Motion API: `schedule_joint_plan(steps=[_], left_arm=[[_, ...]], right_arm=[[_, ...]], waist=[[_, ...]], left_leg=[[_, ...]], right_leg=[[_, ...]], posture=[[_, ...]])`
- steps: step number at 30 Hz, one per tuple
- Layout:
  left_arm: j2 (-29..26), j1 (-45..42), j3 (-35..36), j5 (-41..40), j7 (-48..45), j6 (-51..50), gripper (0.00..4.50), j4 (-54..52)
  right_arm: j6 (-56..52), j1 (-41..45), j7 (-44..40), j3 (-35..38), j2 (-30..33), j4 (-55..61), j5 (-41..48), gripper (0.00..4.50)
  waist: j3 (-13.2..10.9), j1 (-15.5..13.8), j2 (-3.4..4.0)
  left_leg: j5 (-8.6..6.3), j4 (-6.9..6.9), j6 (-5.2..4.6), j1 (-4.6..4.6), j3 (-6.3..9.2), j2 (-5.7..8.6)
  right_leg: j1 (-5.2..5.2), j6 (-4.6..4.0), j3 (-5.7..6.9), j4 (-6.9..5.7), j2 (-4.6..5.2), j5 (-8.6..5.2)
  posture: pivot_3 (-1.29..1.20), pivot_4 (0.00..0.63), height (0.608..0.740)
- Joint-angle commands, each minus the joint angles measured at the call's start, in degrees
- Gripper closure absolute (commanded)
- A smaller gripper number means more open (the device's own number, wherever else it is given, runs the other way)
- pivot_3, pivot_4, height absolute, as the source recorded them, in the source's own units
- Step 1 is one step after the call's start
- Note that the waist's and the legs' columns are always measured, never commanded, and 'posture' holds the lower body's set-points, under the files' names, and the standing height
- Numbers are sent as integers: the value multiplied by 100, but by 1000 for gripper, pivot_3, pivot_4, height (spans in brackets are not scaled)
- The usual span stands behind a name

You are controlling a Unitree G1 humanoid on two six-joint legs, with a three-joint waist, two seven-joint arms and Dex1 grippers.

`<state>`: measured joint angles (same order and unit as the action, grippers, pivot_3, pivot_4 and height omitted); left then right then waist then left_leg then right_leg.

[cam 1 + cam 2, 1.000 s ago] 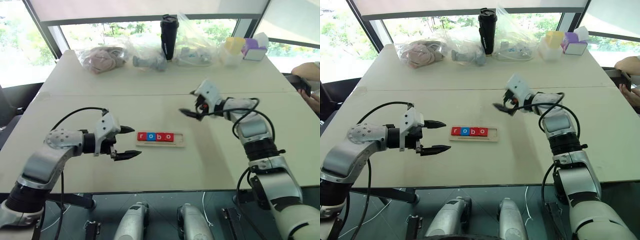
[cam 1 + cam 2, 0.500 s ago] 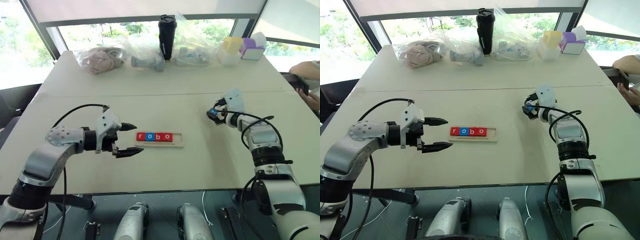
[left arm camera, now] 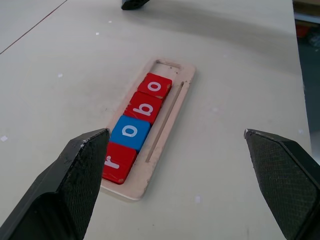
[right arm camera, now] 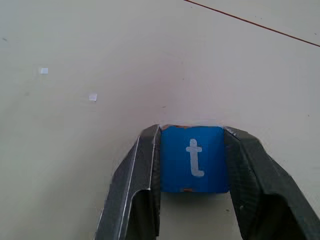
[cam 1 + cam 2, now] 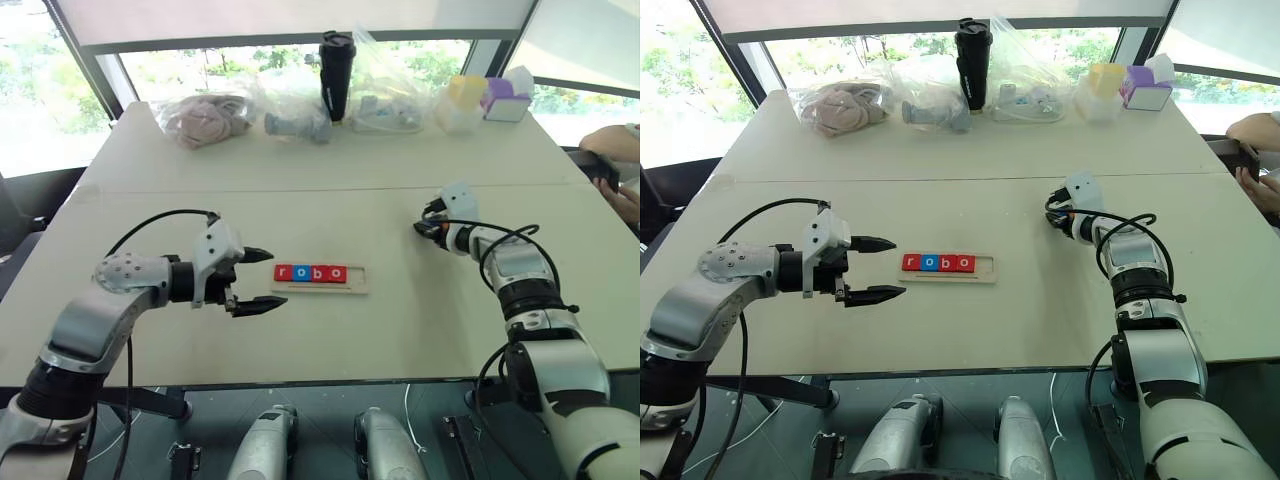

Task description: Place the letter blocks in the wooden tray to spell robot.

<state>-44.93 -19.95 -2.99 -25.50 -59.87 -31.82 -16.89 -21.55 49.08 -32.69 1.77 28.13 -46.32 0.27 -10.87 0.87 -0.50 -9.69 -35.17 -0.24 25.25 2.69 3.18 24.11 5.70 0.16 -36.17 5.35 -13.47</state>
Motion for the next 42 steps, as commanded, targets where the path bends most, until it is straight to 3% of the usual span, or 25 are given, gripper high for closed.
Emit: schedule_joint_plan(steps=[1, 5, 8, 14, 17, 20, 29, 36, 39, 42], left_arm=[[-71, -40, 139, -45, -42, 87, 0, -141], [-120, -53, 135, -6, -93, 145, 0, -123], [-97, -53, 178, -54, -88, 158, 0, -155], [-8, -12, 71, -41, -95, 201, 0, -168], [63, -61, 6, -37, -135, 226, 0, -114], [124, -160, -38, -48, -191, 247, 0, -23], [34, -260, -268, 95, -476, 272, 0, 119], [48, -242, -257, 156, -438, 303, 0, 147], [1, -174, -220, 153, -436, 305, 0, 138], [-34, -138, -157, 119, -431, 287, 0, 116]], right_arm=[[-86, 43, 44, 66, 89, -33, 25, 3322], [-505, -96, 752, 510, 178, 804, 142, 3322], [-1714, -520, 1354, 1133, -41, 2413, 511, 3322], [-5424, -1377, 2934, 2430, -1661, 6289, 765, 3322], [-6590, -1777, 3376, 2348, -2491, 7705, 534, 3322], [-7070, -2362, 3592, 1740, -2954, 8555, 475, 3322], [-7095, -2690, 3751, 1442, -3321, 8833, 344, 3322], [-7095, -2654, 3652, 1575, -3325, 8741, 314, 13], [-7038, -2431, 3270, 1730, -2910, 8699, 518, 13], [-5710, -2483, 1724, 1294, -1217, 8508, 1139, 13]], waist=[[0, 3, 0], [0, -20, 1], [-1, -23, 2], [3, -6, 7], [4, -14, 10], [5, -20, 12], [5, -1, 12], [5, 2, 12], [5, -1, 13], [2, -9, 16]], left_leg=[[0, 0, 0, 0, 0, 0], [0, 2, 0, 1, 4, 0], [0, 3, 0, 9, 4, 1], [0, 19, 0, 9, 13, -6], [-1, 18, 1, 10, 25, -9], [-2, 15, 3, 10, 22, -6], [-9, 24, 15, 11, 17, -4], [-4, 29, 7, 12, 17, -5], [-4, 28, 7, 12, 17, -5], [-5, 21, 8, 14, 15, -2]], right_leg=[[0, 0, 0, 0, 0, 0], [2, 0, 1, -1, 0, 0], [13, 0, -1, -1, 3, 0], [31, 9, -1, -12, -1, 5], [33, -3, 4, -19, -6, -2], [32, -4, 3, -16, -2, -2], [32, -13, 4, 6, 13, 3], [33, -12, 5, 5, 11, 3], [33, -12, 5, 6, 11, 3], [28, -12, 9, 13, 12, 3]], posture=[[0, 150, 740], [0, 150, 740], [0, 150, 740], [0, 150, 740], [0, 150, 740], [0, 150, 740], [0, 150, 740], [0, 150, 740], [0, 150, 740], [0, 150, 740]])
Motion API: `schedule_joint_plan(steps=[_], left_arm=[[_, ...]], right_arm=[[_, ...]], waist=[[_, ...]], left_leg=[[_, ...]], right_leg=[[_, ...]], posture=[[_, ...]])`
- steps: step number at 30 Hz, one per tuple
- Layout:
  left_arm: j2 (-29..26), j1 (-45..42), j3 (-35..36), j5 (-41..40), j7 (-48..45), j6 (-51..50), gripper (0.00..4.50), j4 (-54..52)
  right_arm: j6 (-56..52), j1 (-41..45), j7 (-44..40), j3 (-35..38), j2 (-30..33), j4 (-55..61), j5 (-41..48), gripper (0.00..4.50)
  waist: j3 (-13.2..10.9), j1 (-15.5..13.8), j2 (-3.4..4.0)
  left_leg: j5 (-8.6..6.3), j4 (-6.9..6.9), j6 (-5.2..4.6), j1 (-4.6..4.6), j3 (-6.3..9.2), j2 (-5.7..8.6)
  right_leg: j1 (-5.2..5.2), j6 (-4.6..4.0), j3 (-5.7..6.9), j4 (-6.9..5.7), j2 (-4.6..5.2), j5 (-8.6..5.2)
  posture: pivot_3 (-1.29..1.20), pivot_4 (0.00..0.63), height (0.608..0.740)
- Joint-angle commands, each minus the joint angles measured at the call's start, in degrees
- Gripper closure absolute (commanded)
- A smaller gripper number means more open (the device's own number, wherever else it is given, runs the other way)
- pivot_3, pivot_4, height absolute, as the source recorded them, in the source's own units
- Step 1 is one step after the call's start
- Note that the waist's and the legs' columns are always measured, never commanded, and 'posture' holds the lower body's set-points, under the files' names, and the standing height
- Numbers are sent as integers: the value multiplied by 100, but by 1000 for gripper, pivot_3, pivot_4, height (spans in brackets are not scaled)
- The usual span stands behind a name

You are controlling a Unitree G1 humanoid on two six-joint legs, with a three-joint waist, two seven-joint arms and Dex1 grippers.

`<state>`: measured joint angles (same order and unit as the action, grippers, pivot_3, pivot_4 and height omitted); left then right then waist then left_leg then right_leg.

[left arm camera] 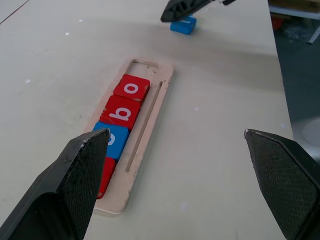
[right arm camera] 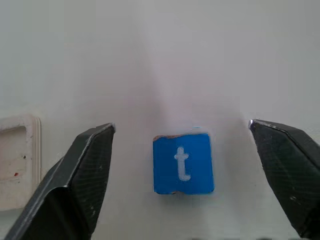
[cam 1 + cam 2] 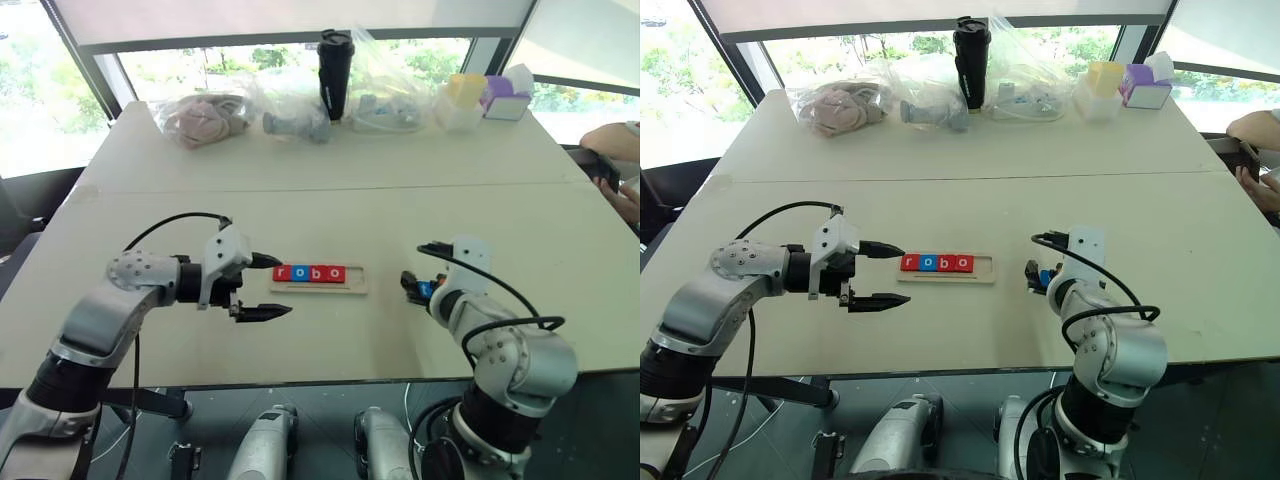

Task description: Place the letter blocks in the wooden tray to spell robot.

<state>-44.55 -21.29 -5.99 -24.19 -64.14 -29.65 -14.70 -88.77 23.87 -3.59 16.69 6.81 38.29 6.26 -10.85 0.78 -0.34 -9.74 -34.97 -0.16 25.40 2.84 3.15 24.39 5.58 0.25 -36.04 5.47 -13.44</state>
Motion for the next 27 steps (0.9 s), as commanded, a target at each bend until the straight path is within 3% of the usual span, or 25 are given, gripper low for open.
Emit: schedule_joint_plan(steps=[1, 5, 11, 19, 27], left_arm=[[-82, 6, 160, -23, -5, 65, 0, -109], [-116, 20, 172, -30, -23, 81, 0, -94], [-379, 149, 233, -99, -199, -7, 0, -264], [-534, 265, 366, -167, -150, -91, 0, -431], [-597, 401, 450, -165, -81, -113, 0, -510]], right_arm=[[1418, -51, -1840, -194, 1374, -17, 855, 13], [3338, -1052, -4434, -28, 3095, -616, 1629, 13], [5116, -1778, -5587, -543, 4179, -2004, 1289, 13], [7037, -1357, -5966, -1271, 4201, -4039, 703, 13], [8073, -869, -6292, -1649, 3998, -5233, 488, 13]], waist=[[-1, -4, -1], [0, -10, -11], [-1, 7, -12], [-2, -19, -11], [-1, -4, -13]], left_leg=[[-2, 0, 3, 0, -2, 1], [-6, 3, -11, 0, 5, -1], [-12, -4, -25, 0, -14, -2], [-19, -8, -13, 0, -16, -4], [-16, -7, -19, -4, -16, -5]], right_leg=[[-2, 1, 0, 2, 2, -1], [-29, 18, 13, 30, 7, -11], [-35, 18, 5, 42, 15, -10], [-37, 4, 6, 56, 25, -2], [-39, 6, 7, 56, 20, 0]], posture=[[0, 150, 740], [0, 150, 740], [0, 150, 740], [0, 150, 740], [0, 150, 740]])
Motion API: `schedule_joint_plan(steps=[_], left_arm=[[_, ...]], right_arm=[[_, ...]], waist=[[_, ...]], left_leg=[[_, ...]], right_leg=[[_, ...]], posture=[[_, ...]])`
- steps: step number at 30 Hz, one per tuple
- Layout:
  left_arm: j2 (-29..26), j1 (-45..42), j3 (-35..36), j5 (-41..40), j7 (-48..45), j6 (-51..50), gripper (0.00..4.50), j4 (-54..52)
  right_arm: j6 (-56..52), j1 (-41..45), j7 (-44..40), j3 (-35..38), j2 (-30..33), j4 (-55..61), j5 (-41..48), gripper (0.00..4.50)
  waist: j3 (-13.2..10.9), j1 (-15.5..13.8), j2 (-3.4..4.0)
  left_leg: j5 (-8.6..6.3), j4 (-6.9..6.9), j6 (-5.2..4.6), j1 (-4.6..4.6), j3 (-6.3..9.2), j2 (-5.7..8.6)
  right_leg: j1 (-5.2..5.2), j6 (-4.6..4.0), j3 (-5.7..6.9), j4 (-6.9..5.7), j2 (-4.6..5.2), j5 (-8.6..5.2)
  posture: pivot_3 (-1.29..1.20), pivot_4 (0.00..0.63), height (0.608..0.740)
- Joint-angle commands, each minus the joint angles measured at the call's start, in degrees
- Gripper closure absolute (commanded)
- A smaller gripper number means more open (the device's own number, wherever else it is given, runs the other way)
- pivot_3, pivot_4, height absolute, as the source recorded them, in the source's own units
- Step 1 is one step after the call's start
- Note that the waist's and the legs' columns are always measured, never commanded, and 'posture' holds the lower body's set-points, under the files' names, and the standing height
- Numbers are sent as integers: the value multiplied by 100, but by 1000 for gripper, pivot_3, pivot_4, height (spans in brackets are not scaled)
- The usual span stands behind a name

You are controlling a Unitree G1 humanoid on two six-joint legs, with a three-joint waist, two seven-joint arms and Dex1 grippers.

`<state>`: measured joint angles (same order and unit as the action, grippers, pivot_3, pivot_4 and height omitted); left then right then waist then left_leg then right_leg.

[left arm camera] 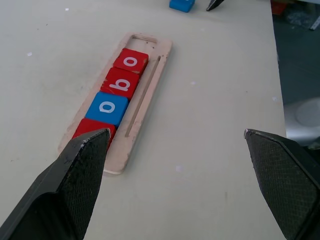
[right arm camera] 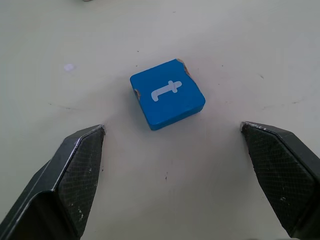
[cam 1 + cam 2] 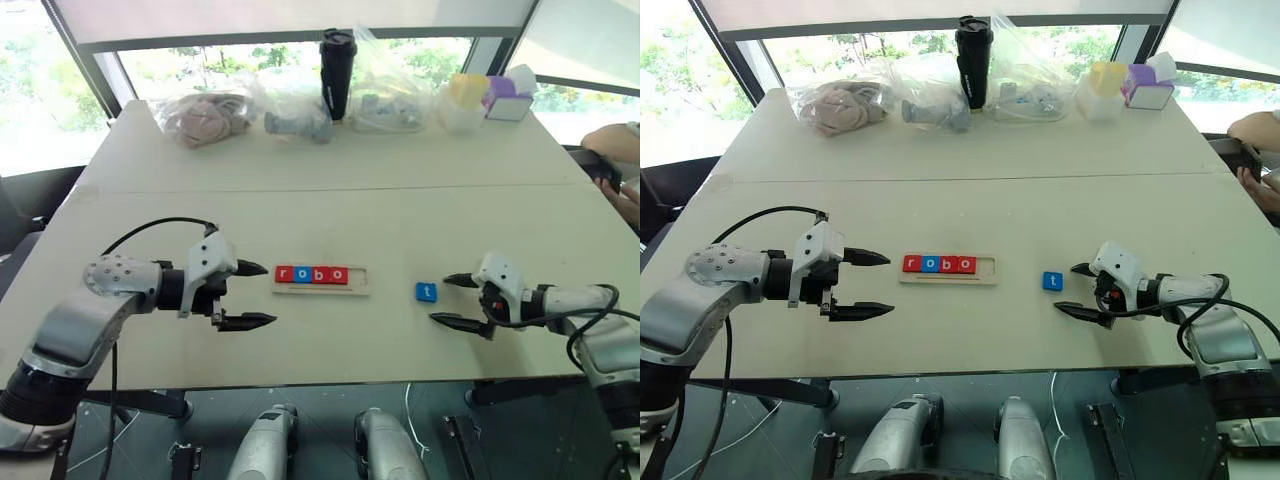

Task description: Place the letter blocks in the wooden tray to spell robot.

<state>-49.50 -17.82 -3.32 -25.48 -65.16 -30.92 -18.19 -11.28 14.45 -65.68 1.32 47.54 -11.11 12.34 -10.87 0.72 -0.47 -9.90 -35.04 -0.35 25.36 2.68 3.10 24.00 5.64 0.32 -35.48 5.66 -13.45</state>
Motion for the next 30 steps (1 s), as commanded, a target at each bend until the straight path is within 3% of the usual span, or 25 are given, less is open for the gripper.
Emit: schedule_joint_plan(steps=[1, 4, 7, 10, 11, 12, 22, 30], left_arm=[[-119, 66, 195, -39, 17, 15, 0, -158], [-147, 74, 199, -41, 17, 17, 0, -159], [-169, 78, 182, -52, 43, 2, 0, -203], [-209, 114, 149, 2, 49, 35, 0, -209], [-217, 127, 144, 14, 52, 41, 0, -213], [-222, 135, 145, 14, 55, 42, 0, -218], [-172, -3, 90, -32, 62, 4, 0, -186], [-31, -146, 1, 15, 103, 15, 0, -86]], right_arm=[[380, 115, -117, -139, -107, -335, -110, 13], [454, 240, -203, -200, -195, -402, -79, 13], [501, 301, -275, -243, -241, -412, -72, 799], [493, 335, -297, -261, -256, -393, -63, 2317], [480, 339, -301, -262, -251, -376, -63, 3043], [467, 343, -305, -260, -243, -360, -62, 3366], [-531, 1256, -254, -555, -527, 576, 131, 3387], [-556, 2179, -378, -1361, -1048, -58, -328, 3387]], waist=[[1, 2, -1], [1, 4, -1], [1, 2, 0], [1, -3, 0], [1, -3, 0], [1, -5, 0], [0, -1, 2], [-1, -39, 0]], left_leg=[[-1, -1, 2, -3, 0, -1], [-3, -2, 5, -4, 1, -3], [-3, -3, 5, -5, 2, -4], [-2, -3, 4, -4, 1, -4], [-2, -3, 4, -4, 1, -4], [-2, -3, 4, -4, 1, -4], [-1, -3, 3, 0, -4, -4], [3, -7, -1, 6, -7, 5]], right_leg=[[-4, 0, 0, 0, -1, 1], [-4, -5, 0, -2, -4, 5], [-3, -6, 0, -4, -4, 5], [-3, -5, 0, -4, -4, 6], [-2, -5, 0, -4, -4, 6], [-2, -5, 0, -4, -4, 6], [18, -4, -6, -25, -4, 7], [22, -2, -3, -31, -6, 5]], posture=[[0, 150, 740], [0, 150, 740], [0, 150, 740], [0, 150, 740], [0, 150, 740], [0, 150, 740], [0, 150, 740], [0, 150, 740]])
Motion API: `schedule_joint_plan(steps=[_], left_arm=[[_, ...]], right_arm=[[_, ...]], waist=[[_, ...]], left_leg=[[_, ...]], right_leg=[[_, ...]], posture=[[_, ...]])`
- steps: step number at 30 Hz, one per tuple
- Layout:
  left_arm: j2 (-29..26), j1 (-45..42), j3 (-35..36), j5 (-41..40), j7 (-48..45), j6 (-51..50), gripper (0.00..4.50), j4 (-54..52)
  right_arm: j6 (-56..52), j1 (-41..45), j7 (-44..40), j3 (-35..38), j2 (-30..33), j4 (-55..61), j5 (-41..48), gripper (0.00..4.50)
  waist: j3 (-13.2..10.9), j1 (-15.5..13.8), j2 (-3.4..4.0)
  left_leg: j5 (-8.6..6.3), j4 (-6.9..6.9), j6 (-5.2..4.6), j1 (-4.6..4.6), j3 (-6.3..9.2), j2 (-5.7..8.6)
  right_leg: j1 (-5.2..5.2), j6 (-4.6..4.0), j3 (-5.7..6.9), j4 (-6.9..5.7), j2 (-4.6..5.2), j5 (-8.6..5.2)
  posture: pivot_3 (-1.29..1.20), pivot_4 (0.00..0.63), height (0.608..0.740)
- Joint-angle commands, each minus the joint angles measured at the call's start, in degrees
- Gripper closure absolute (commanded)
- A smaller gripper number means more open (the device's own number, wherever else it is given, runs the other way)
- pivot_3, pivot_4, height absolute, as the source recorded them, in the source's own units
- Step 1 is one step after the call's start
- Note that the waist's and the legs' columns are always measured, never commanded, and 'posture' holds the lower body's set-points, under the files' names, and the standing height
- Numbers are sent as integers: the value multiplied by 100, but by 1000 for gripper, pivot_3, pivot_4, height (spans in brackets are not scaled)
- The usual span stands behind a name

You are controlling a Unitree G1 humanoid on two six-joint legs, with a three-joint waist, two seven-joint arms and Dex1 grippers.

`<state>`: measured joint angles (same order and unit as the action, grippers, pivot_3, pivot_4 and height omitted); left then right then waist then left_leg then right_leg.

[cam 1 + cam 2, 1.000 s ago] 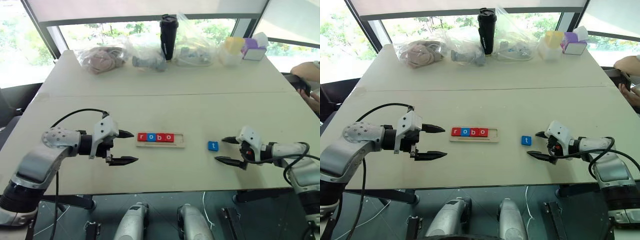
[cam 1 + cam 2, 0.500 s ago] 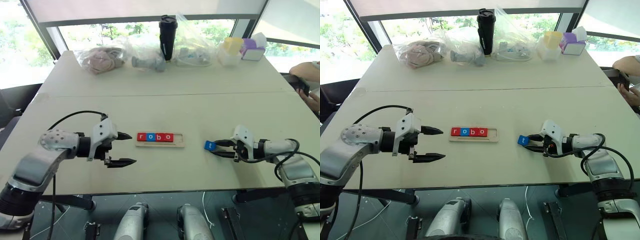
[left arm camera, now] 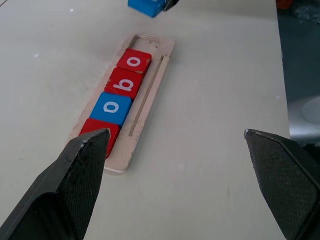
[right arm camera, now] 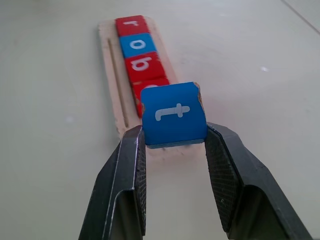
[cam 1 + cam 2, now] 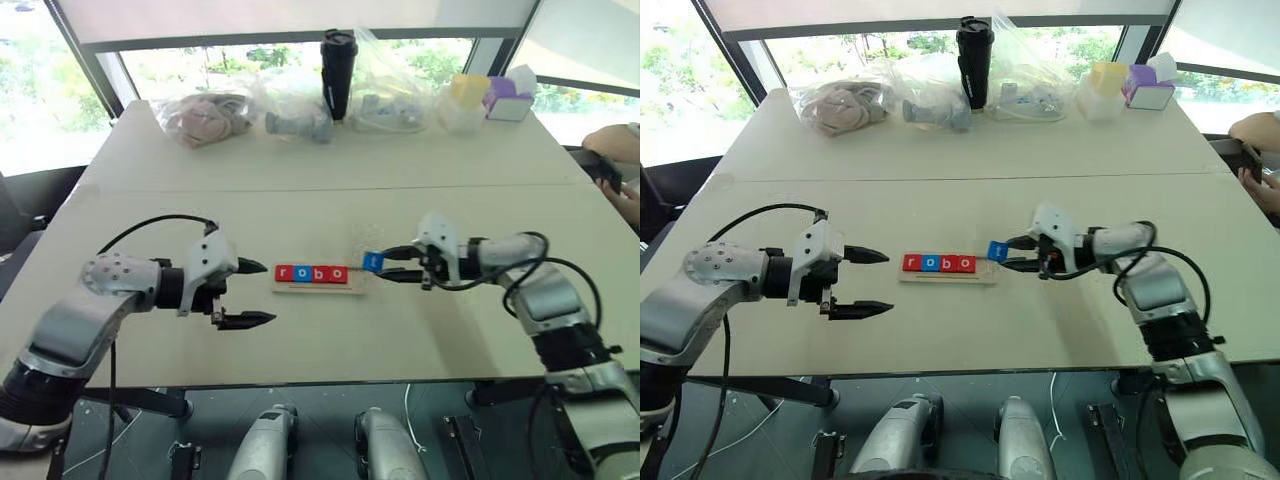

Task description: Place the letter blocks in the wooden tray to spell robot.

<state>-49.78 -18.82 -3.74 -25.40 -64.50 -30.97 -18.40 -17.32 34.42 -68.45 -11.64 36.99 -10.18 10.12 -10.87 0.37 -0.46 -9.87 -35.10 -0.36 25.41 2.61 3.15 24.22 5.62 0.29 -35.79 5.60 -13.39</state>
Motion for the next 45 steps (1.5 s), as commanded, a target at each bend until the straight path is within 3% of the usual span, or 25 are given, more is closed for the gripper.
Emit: schedule_joint_plan(steps=[1, 34, 38, 45], left_arm=[[8, -17, 69, 8, 69, 16, 0, -73], [165, 437, 200, -81, 613, -75, 0, -377], [174, 410, 184, -68, 606, -56, 0, -345], [175, 375, 162, -35, 582, -15, 0, -287]], right_arm=[[19, 239, -155, -132, -6, -219, -131, 3387], [650, 933, -541, -464, -474, -1523, -660, 3387], [712, 992, -404, -378, -537, -1554, -637, 1486], [657, 1023, -308, -157, -543, -1256, -465, 1486]], waist=[[-1, -2, -2], [-1, 37, -1], [-1, 37, -1], [-1, 31, -1]], left_leg=[[0, -1, 0, 1, -2, 1], [3, -5, 0, -6, -12, -2], [3, -5, 0, -7, -11, -2], [4, -5, 1, -7, -12, -2]], right_leg=[[0, 0, 0, 2, 0, 0], [11, 2, -6, -28, -7, 1], [11, 2, -6, -28, -7, 1], [12, 2, -6, -29, -7, 2]], posture=[[0, 150, 740], [0, 150, 740], [0, 150, 740], [0, 150, 740]])
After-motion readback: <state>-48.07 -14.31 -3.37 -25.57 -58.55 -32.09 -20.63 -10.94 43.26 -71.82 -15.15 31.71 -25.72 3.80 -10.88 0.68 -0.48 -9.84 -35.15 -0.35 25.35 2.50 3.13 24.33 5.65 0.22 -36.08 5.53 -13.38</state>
